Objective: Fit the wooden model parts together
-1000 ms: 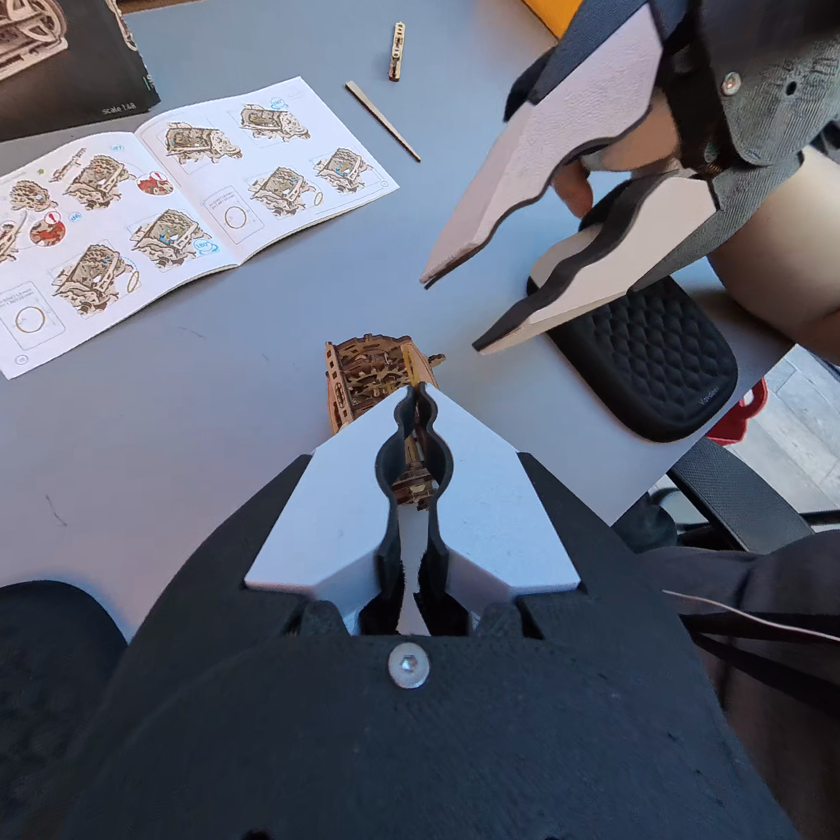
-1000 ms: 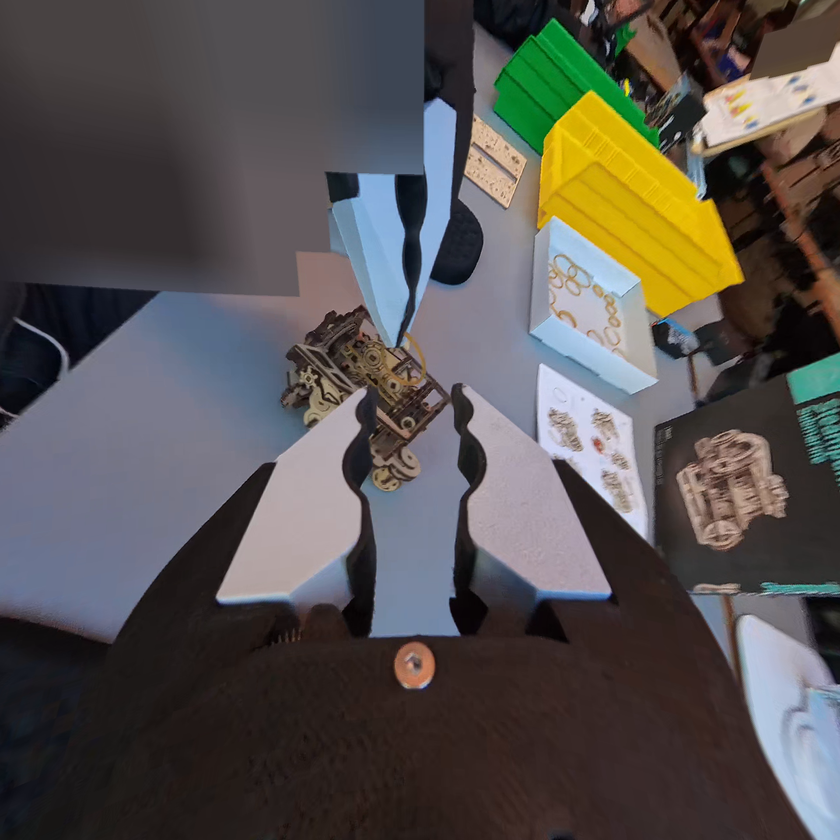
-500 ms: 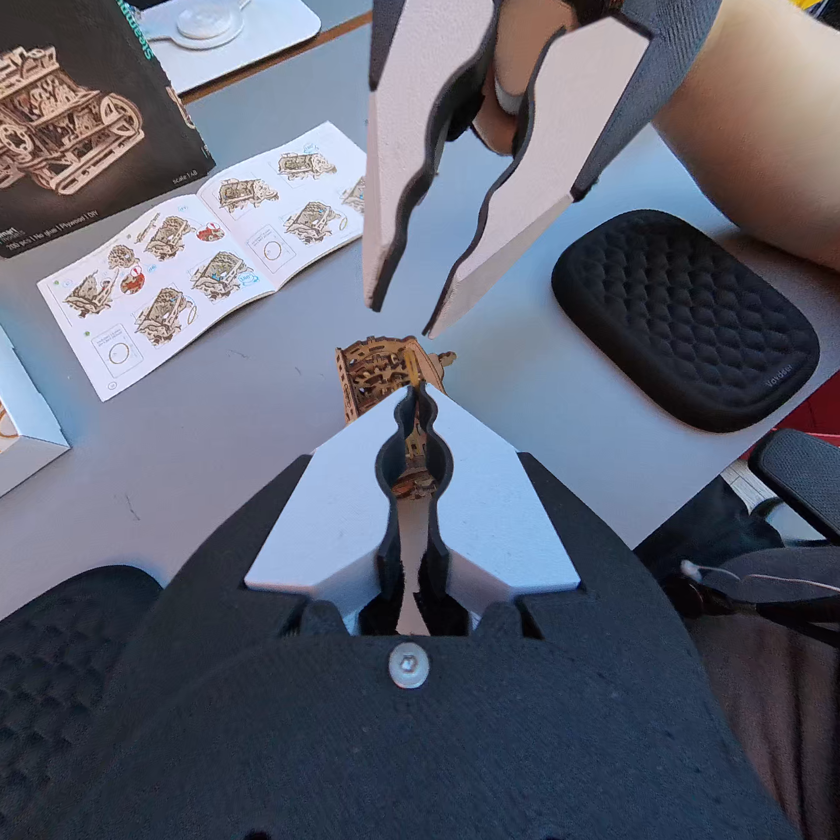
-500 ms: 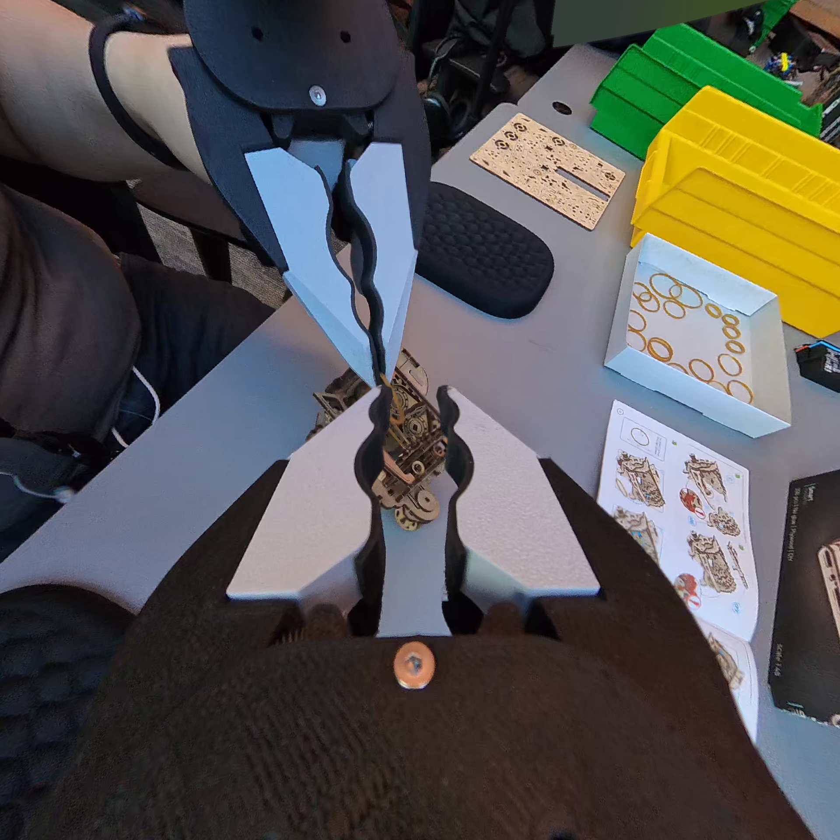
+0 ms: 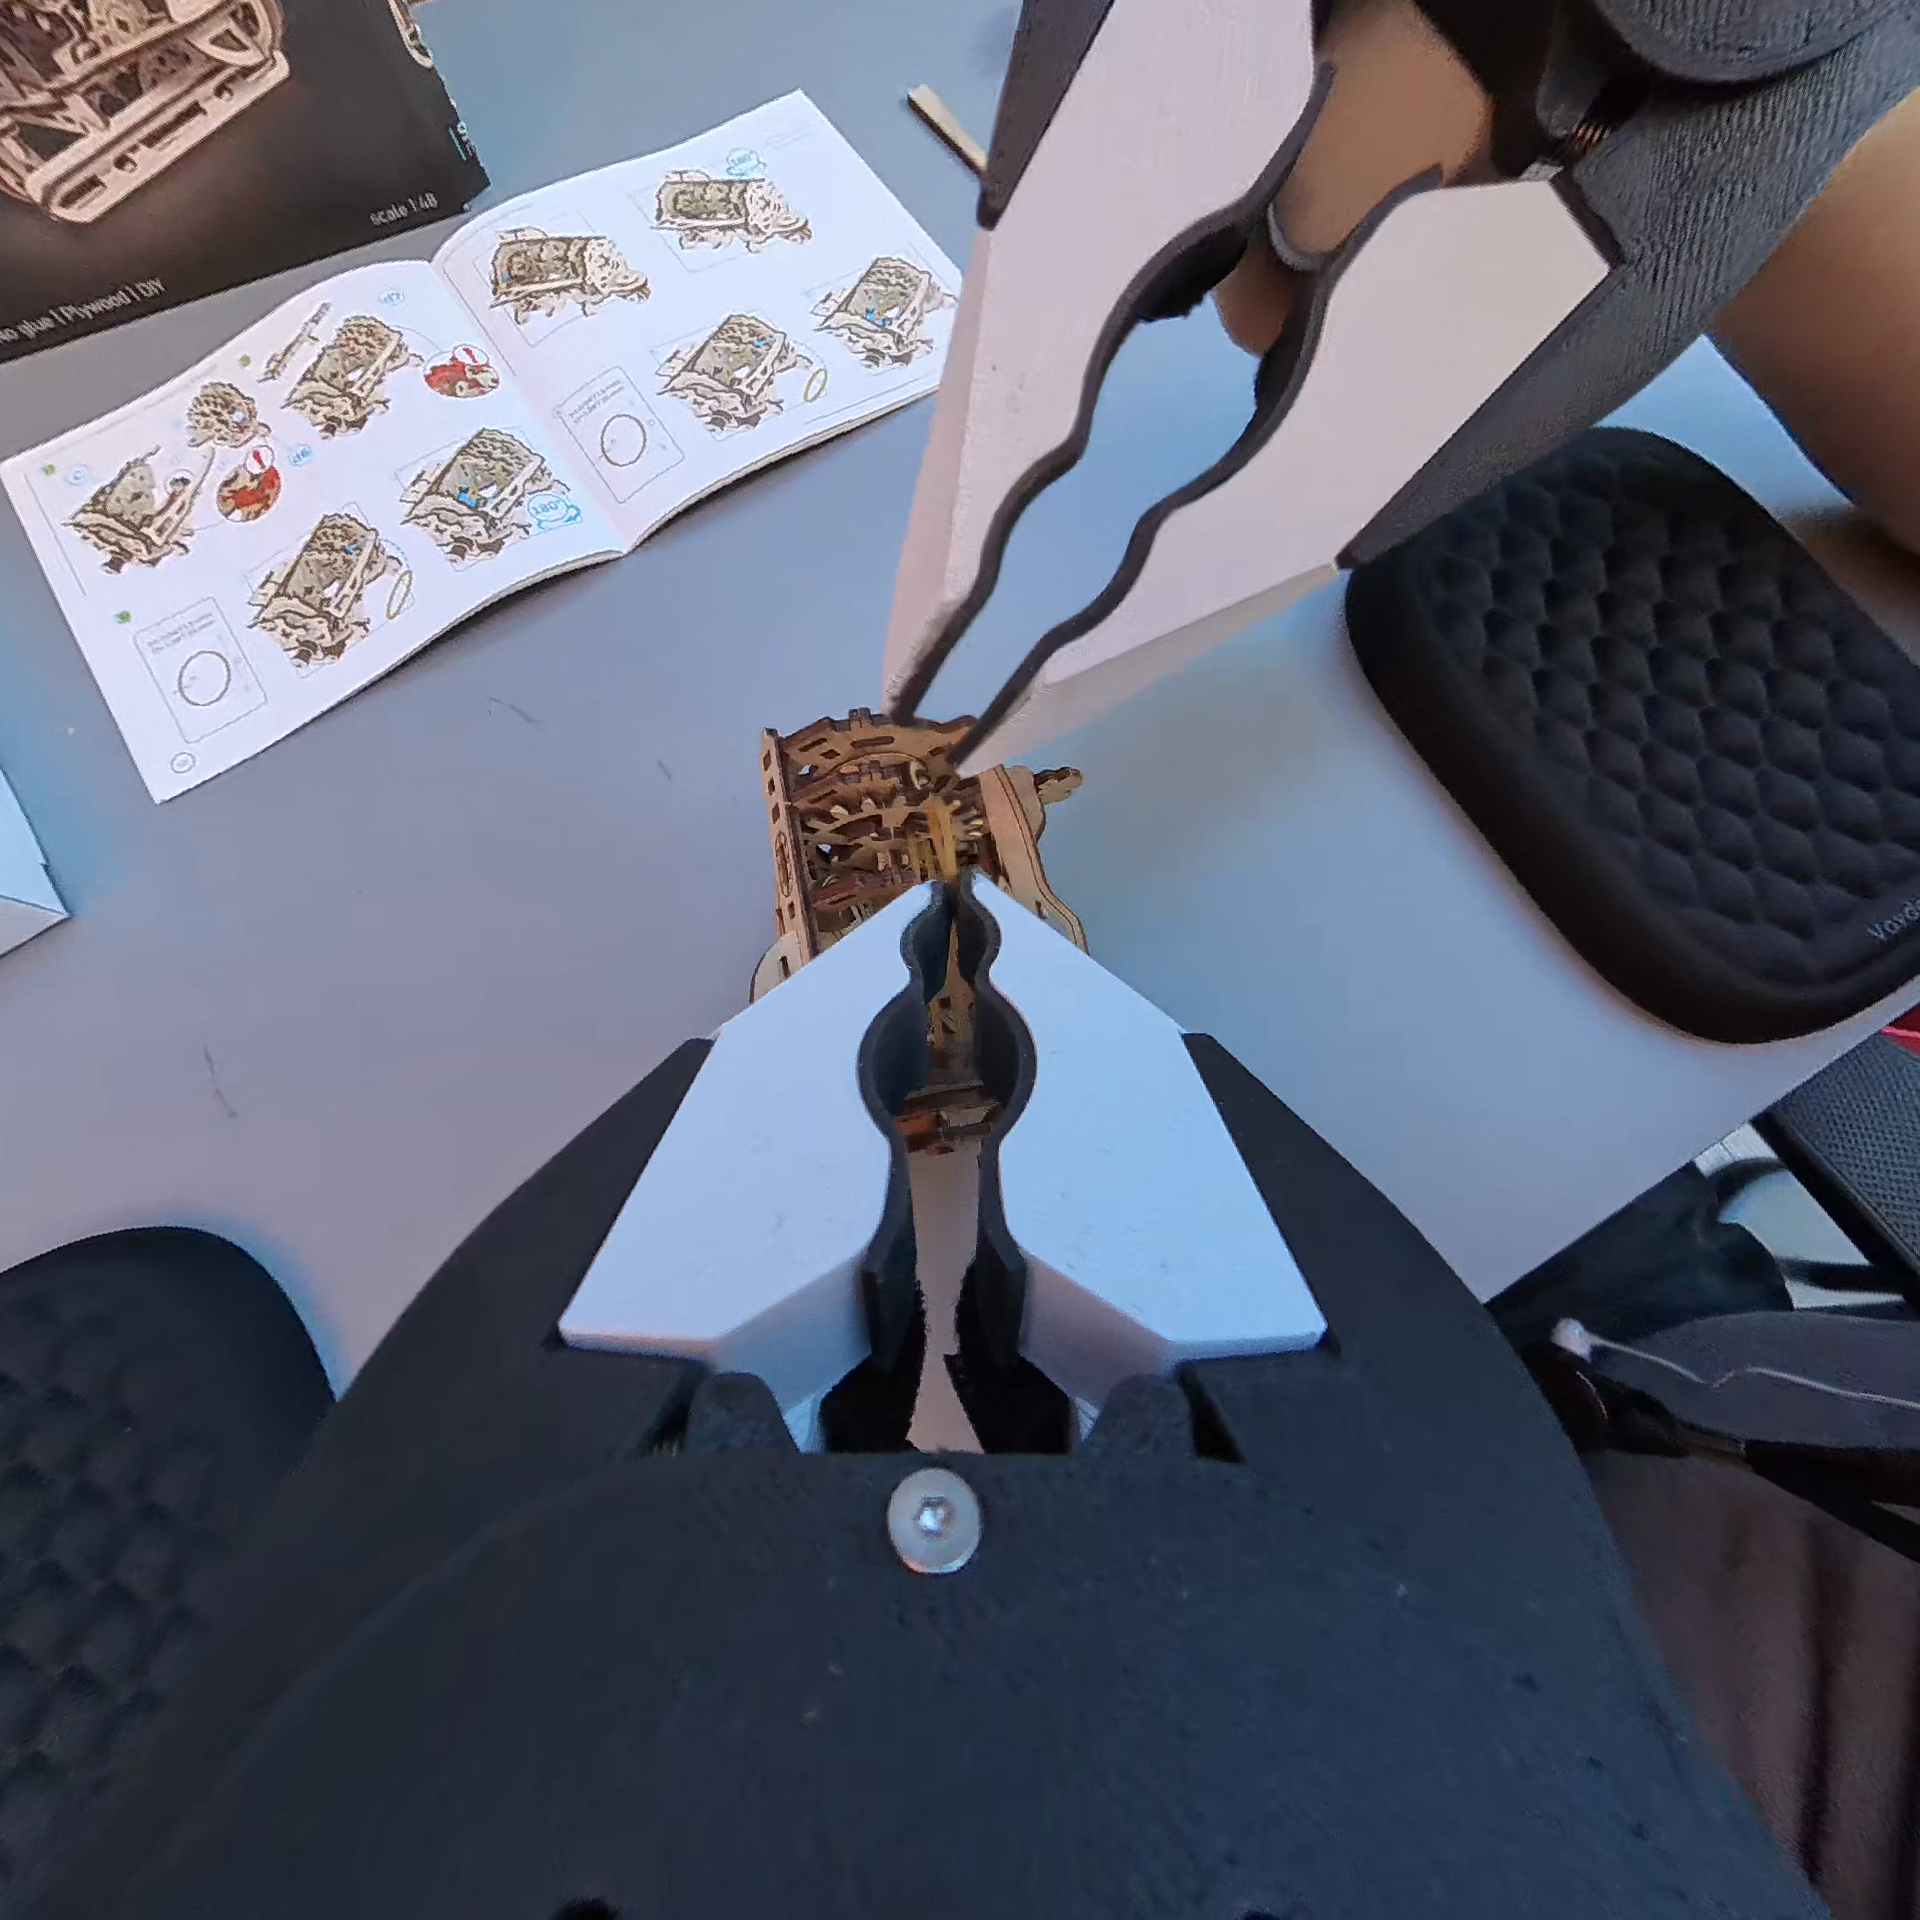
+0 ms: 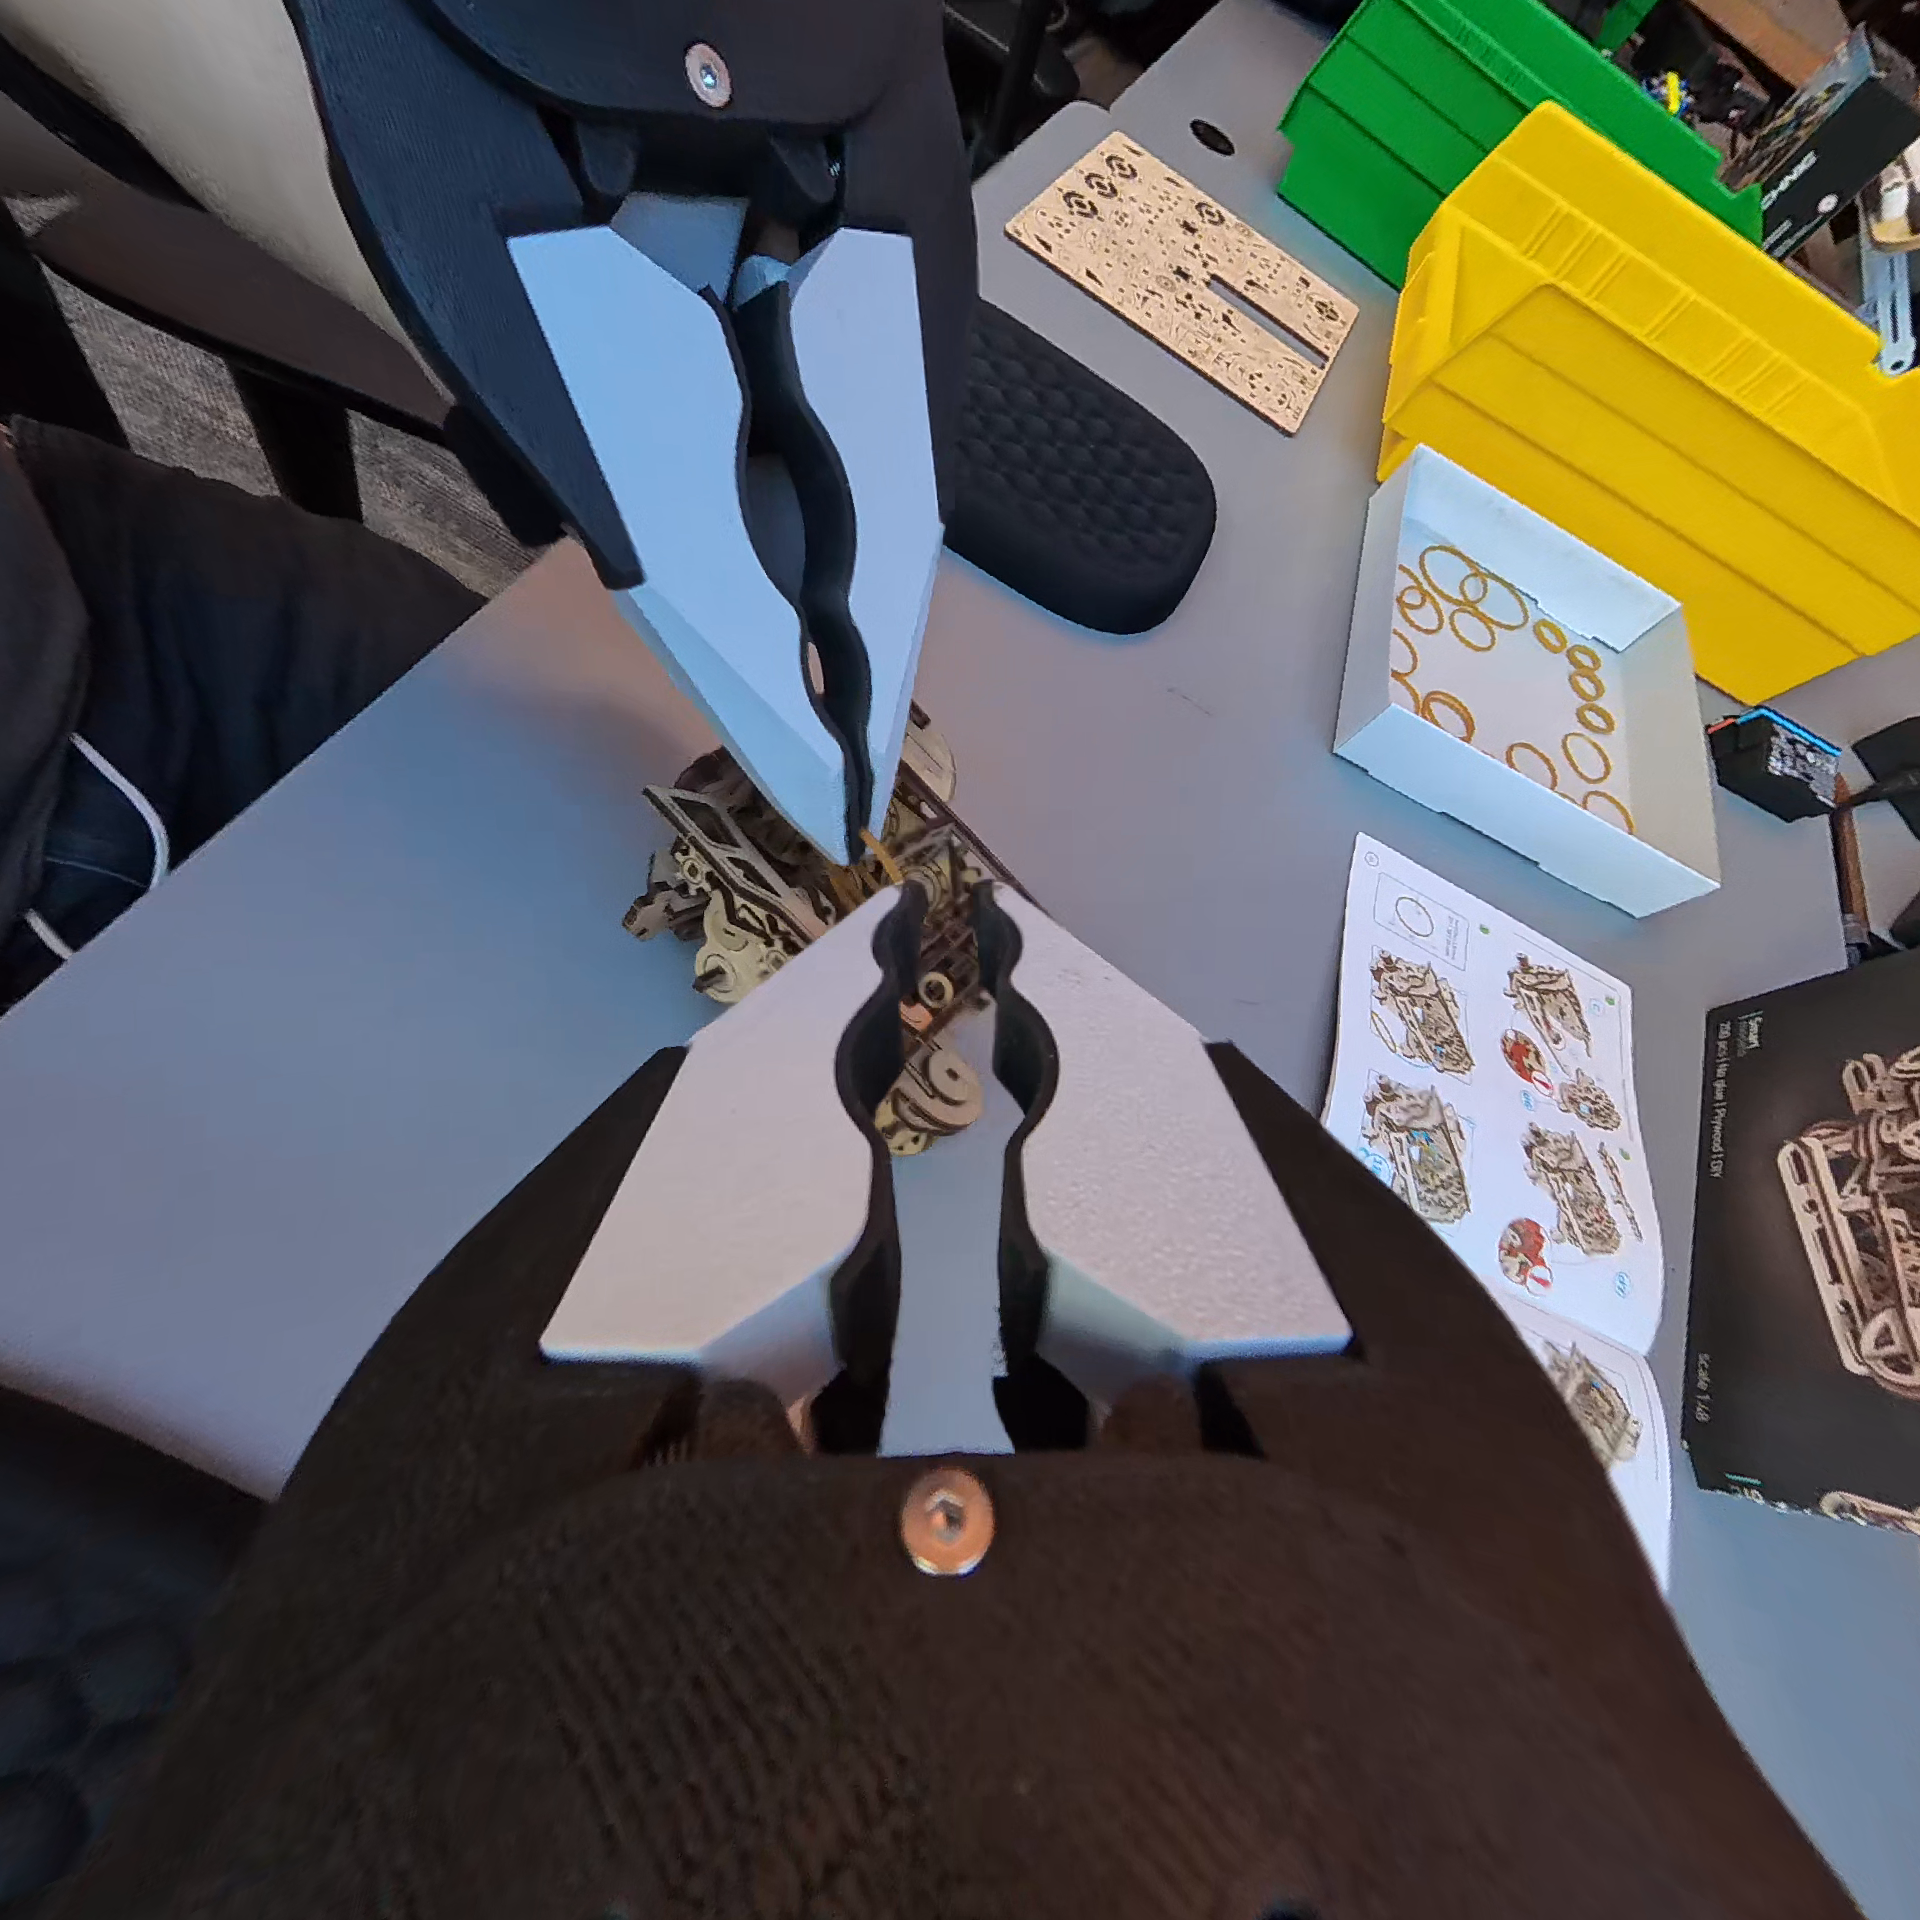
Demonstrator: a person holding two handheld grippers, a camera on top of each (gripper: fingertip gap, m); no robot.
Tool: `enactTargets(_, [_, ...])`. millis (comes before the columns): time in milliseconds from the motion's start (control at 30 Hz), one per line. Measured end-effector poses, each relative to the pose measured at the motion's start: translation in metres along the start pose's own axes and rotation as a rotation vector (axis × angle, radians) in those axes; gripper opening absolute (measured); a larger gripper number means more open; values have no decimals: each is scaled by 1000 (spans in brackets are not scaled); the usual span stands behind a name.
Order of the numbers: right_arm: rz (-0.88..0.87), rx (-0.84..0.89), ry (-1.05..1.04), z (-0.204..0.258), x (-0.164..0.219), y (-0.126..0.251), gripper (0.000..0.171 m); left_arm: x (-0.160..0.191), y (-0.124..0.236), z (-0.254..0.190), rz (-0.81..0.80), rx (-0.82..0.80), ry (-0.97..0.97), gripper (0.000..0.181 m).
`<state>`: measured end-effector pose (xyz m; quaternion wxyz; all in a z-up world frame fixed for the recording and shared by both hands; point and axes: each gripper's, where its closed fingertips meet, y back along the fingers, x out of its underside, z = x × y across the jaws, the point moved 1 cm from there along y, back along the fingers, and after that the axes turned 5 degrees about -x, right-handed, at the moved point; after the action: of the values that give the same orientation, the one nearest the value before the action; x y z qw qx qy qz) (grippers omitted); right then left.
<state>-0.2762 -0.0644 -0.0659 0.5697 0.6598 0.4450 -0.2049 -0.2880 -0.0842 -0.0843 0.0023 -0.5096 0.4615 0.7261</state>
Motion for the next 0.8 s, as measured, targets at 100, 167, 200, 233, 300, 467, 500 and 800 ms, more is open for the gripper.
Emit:
enactTargets(100, [51, 32, 17, -4, 9, -4, 16, 2, -5, -1, 18, 2, 15, 0])
enactTargets(167, [65, 32, 13, -4, 13, -7, 19, 4, -8, 1, 38, -4, 26, 0])
enactTargets(200, [70, 23, 10, -3, 14, -8, 21, 5, -9, 1, 47, -4, 33, 0])
enactTargets(233, [73, 20, 10, -2, 14, -9, 21, 6, -9, 1, 52, -4, 37, 0])
enactTargets(300, [77, 31, 11, -4, 14, -9, 21, 7, -9, 3, 59, -11, 40, 0])
enactTargets(467, [65, 37, -2, -5, 8, -6, 25, 10, -8, 3, 68, -4, 59, 0])
enactTargets(500, [70, 41, -3, -5, 8, -7, 27, 10, -8, 3, 69, -6, 57, 0])
enactTargets(800, [174, 122, 27, -5, 3, -12, 33, 10, -7, 2, 66, -4, 71, 0])
